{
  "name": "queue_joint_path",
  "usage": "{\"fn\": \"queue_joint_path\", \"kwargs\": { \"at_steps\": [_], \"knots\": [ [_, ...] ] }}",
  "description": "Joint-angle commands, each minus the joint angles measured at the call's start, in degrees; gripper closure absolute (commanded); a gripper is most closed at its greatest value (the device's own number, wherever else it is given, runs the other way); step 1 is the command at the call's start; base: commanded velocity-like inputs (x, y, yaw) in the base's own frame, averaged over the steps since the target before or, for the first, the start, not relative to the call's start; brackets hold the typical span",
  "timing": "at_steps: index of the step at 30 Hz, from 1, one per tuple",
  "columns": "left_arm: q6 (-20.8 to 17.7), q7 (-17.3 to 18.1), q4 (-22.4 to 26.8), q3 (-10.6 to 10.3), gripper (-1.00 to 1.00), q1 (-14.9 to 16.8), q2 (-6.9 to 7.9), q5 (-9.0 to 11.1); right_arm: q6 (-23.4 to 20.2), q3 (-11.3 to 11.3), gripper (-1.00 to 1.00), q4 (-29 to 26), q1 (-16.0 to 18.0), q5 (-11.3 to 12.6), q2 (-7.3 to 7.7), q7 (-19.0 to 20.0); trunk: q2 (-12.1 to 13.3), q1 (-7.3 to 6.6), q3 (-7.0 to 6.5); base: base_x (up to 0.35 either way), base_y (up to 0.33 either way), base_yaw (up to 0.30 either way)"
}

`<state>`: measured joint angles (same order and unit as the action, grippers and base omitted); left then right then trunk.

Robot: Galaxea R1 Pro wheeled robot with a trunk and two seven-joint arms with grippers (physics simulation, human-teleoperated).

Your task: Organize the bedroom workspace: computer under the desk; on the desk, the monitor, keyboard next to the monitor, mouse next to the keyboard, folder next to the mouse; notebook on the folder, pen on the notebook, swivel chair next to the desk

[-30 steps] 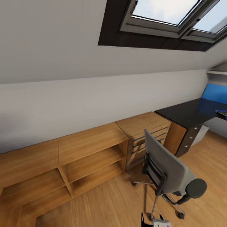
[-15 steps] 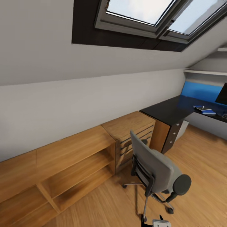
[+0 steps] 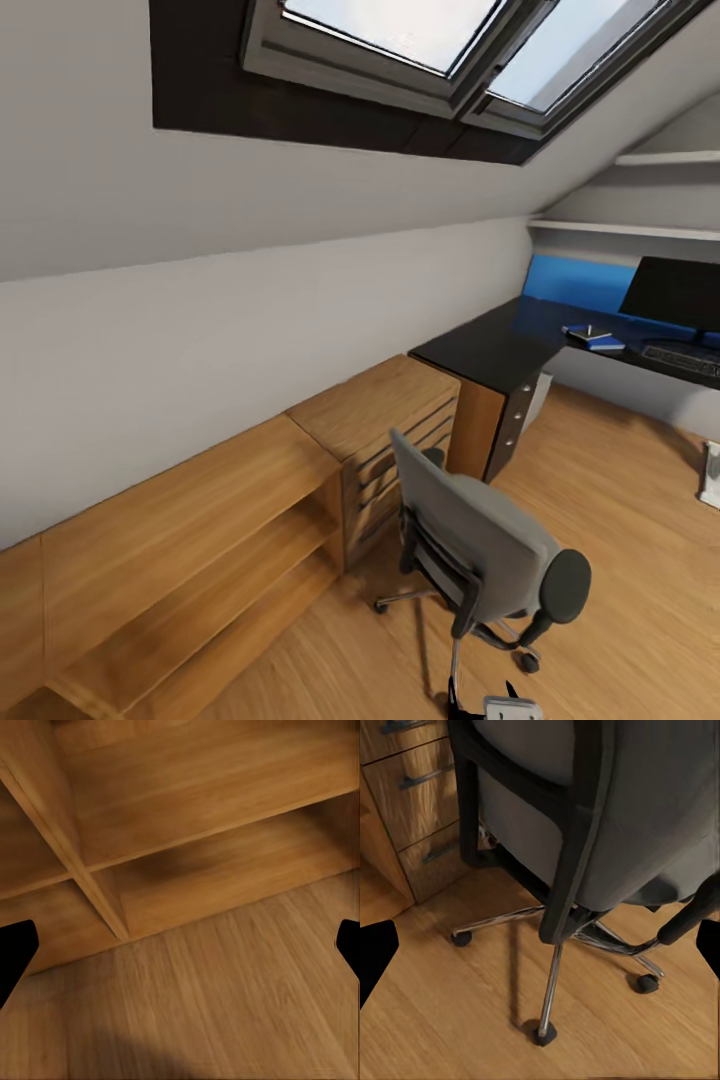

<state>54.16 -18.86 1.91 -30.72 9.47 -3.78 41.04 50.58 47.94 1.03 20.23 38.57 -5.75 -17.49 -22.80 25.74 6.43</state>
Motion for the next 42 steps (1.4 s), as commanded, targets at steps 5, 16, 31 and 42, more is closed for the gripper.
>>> {"fn": "queue_joint_path", "kwargs": {
  "at_steps": [5, 16, 31, 42],
  "knots": [
    [0.1, -0.6, 0.0, -0.5, -1.00, 0.0, 0.00, 0.0, 0.0, 0.5, -1.00, 0.1, 0.1, -0.1, -0.05, -0.6, -0.1, 0.04, 0.12, 0.020, 0.044, -0.299],
    [0.1, -0.6, 0.0, -0.5, -1.00, 0.0, 0.00, 0.0, 0.0, 0.5, -1.00, 0.1, 0.1, -0.1, -0.05, -0.6, -0.1, 0.04, 0.12, 0.001, 0.089, -0.300],
    [0.1, -0.6, 0.0, -0.5, -1.00, 0.0, 0.00, 0.0, 0.0, 0.5, -1.00, 0.1, 0.1, -0.1, -0.05, -0.6, -0.1, 0.04, 0.12, 0.000, 0.064, -0.300],
    [0.2, -0.6, 0.0, -0.5, -1.00, 0.0, -0.06, 0.0, 0.0, 0.5, -1.00, 0.1, 0.1, -0.1, -0.03, -0.5, -0.1, 0.04, 0.12, 0.000, 0.000, -0.300]
  ]
}}
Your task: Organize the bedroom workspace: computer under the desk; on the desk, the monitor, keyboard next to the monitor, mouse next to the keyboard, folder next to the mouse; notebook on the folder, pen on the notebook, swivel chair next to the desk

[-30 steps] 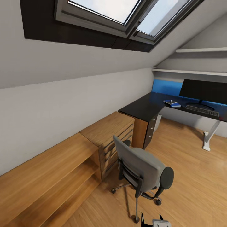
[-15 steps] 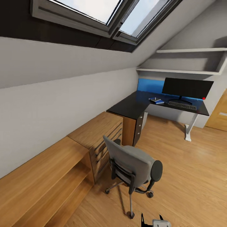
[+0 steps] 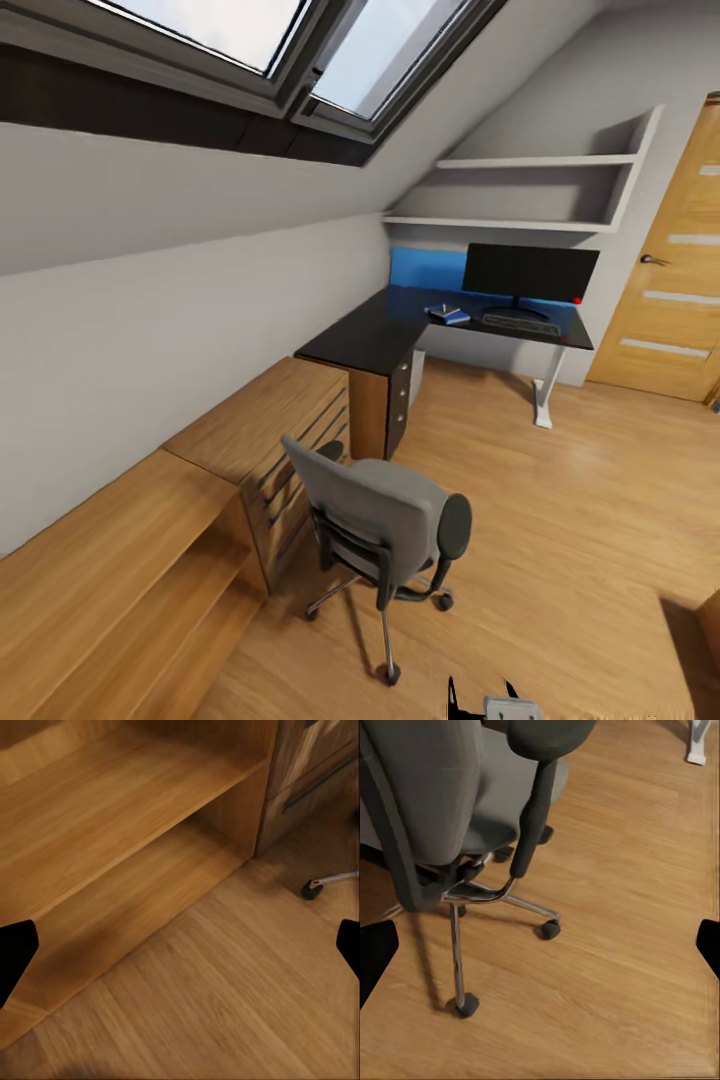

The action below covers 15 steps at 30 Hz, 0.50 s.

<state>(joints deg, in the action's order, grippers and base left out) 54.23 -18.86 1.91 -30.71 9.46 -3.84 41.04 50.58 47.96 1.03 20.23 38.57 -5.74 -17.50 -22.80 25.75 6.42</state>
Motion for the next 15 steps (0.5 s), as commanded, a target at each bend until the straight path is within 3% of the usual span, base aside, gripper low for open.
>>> {"fn": "queue_joint_path", "kwargs": {
  "at_steps": [1, 15],
  "knots": [
    [0.1, -0.6, 0.0, -0.5, -1.00, 0.0, -0.01, 0.0, 0.0, 0.5, -1.00, 0.1, 0.0, -0.1, -0.04, -0.5, -0.1, 0.03, 0.12, 0.000, 0.000, -0.300],
    [0.1, -0.6, 0.0, -0.5, -1.00, 0.0, 0.04, 0.0, 0.0, 0.5, -1.00, 0.1, 0.1, -0.1, 0.01, -0.5, -0.1, 0.03, 0.12, 0.000, 0.000, -0.300]
  ]
}}
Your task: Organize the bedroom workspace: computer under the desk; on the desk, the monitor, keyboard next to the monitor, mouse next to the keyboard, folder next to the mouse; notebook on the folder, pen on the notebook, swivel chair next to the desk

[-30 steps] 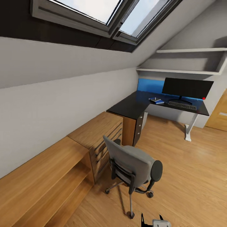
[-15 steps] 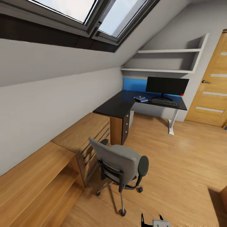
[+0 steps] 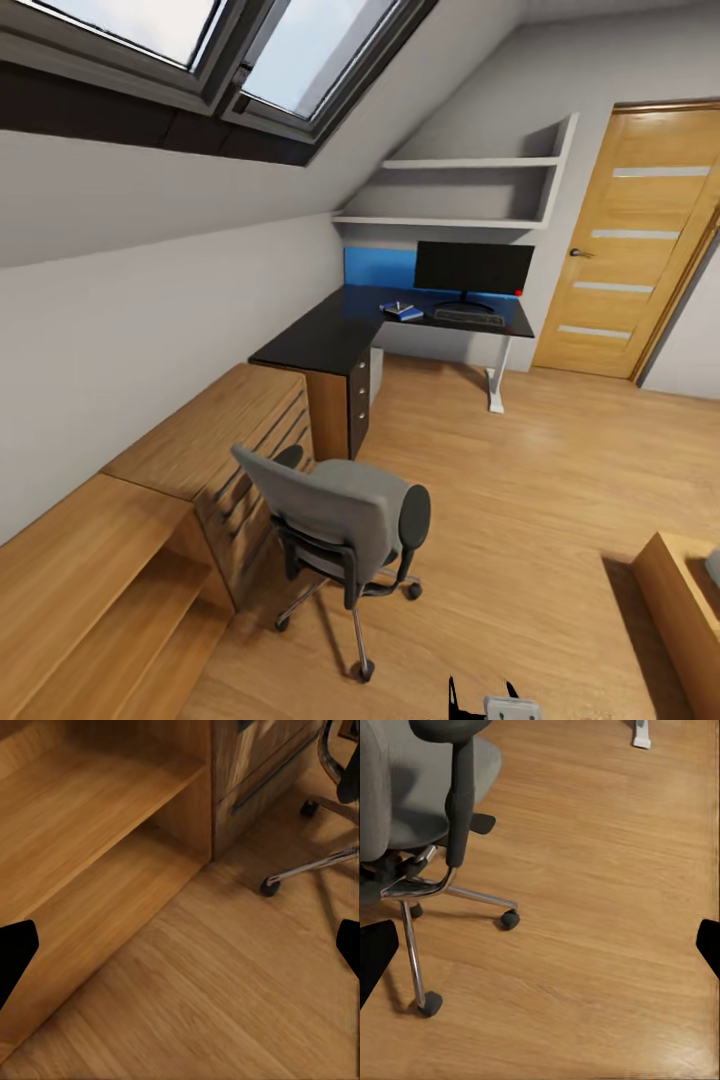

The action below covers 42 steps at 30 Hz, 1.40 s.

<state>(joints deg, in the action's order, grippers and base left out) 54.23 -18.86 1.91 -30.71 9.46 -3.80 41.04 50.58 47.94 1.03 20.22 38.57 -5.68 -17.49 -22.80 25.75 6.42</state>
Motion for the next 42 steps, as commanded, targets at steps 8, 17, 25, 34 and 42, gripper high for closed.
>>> {"fn": "queue_joint_path", "kwargs": {
  "at_steps": [8, 17, 25, 34, 42],
  "knots": [
    [0.0, -0.6, 0.0, -0.5, -1.00, 0.0, -0.05, 0.0, 0.0, 0.5, -1.00, 0.1, 0.1, -0.1, -0.04, -0.5, -0.1, 0.03, 0.12, 0.000, 0.000, -0.300],
    [0.0, -0.6, 0.0, -0.5, -1.00, 0.0, -0.04, 0.0, 0.1, 0.5, -1.00, 0.1, 0.1, -0.1, -0.04, -0.5, -0.1, 0.03, 0.12, 0.000, 0.011, -0.300],
    [0.0, -0.6, 0.0, -0.5, -1.00, 0.0, -0.03, 0.0, 0.1, 0.6, -1.00, 0.1, 0.1, -0.2, -0.04, -0.5, -0.1, 0.03, 0.12, 0.000, 0.220, -0.299],
    [0.0, -0.6, 0.0, -0.5, -1.00, 0.0, -0.06, 0.0, 0.1, 0.5, -1.00, 0.1, 0.1, -0.2, -0.04, -0.5, -0.1, 0.03, 0.15, 0.000, 0.304, -0.297],
    [-0.8, -0.6, 0.0, -0.5, -1.00, 0.0, -0.06, 0.0, 0.0, 0.6, -1.00, 0.1, 0.1, -0.1, -0.06, -0.6, -0.1, 0.03, 0.36, 0.000, 0.330, -0.160]
  ]
}}
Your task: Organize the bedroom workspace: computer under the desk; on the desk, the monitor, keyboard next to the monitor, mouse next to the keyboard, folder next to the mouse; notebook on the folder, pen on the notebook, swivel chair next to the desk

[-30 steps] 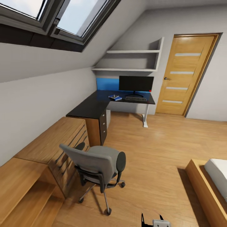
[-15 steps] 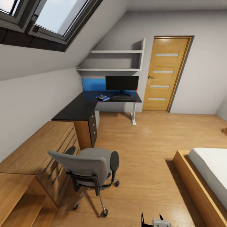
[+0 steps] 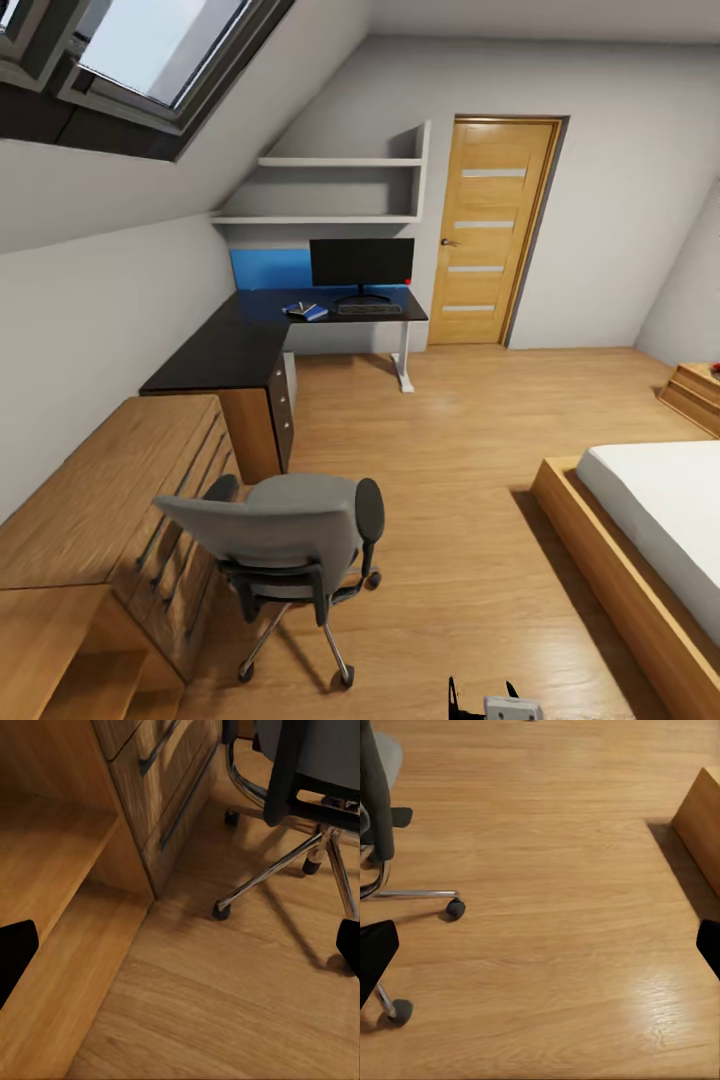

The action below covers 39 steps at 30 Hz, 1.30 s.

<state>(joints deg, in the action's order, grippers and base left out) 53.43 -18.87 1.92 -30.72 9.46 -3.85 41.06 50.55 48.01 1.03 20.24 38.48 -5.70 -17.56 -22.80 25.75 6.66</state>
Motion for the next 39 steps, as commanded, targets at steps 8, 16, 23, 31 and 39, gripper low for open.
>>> {"fn": "queue_joint_path", "kwargs": {
  "at_steps": [8, 16, 23, 31, 39],
  "knots": [
    [-0.4, -0.6, 0.0, -0.5, -1.00, 0.0, 0.01, 0.0, 0.1, 0.6, -1.00, 0.1, 0.1, -0.2, -0.02, -0.5, -0.1, 0.03, 0.15, 0.000, 0.289, -0.014],
    [-0.4, -0.6, 0.0, -0.5, -1.00, 0.0, 0.03, 0.0, 0.1, 0.6, -1.00, 0.1, 0.1, -0.2, -0.02, -0.5, -0.1, 0.03, 0.15, -0.081, 0.146, 0.000],
    [-0.3, -0.6, 0.0, -0.5, -1.00, 0.0, -0.01, 0.0, 0.1, 0.6, -1.00, 0.2, 0.1, -0.3, -0.02, -0.5, -0.1, 0.03, 0.15, -0.011, 0.155, 0.000],
    [-0.3, -0.6, 0.0, -0.5, -1.00, 0.0, -0.01, 0.0, 0.1, 0.6, -1.00, 0.2, 0.0, -0.2, 0.00, -0.5, -0.1, 0.03, 0.15, -0.002, 0.028, 0.000],
    [-0.3, -0.6, 0.0, -0.5, -1.00, 0.0, -0.01, 0.0, 0.1, 0.6, -1.00, 0.2, 0.0, -0.3, -0.01, -0.5, -0.1, 0.03, 0.15, -0.107, 0.099, 0.000]
  ]
}}
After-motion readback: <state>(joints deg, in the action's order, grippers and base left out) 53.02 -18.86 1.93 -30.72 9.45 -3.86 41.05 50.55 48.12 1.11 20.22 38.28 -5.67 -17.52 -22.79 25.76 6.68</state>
